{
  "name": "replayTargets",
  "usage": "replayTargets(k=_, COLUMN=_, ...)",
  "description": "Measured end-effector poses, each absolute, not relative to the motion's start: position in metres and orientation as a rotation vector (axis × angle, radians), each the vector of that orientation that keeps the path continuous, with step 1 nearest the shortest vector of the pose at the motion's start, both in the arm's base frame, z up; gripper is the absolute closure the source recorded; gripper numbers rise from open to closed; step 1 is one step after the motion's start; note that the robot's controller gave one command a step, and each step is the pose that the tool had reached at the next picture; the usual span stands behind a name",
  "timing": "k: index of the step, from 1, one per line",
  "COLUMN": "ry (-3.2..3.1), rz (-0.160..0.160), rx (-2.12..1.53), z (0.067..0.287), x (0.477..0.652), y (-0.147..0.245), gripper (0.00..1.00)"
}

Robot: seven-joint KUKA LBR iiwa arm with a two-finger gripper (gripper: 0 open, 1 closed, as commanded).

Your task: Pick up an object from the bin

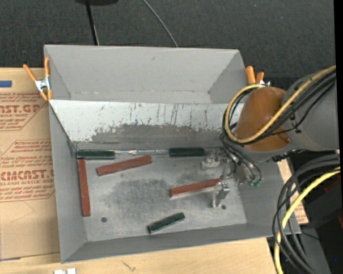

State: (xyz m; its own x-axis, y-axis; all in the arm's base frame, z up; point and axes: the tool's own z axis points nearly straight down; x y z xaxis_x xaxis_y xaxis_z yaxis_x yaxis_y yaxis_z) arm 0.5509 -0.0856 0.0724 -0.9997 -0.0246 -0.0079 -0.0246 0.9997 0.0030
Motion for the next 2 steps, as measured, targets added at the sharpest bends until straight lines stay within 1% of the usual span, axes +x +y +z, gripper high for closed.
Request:
replayTargets(k=1, ry=3.129, rz=-0.006, rx=-0.06, z=0.073, x=0.55, y=-0.074, gripper=0.0)
replayTargets(k=2, ry=3.122, rz=-0.002, rx=0.067, z=0.076, x=0.555, y=-0.053, gripper=1.0)
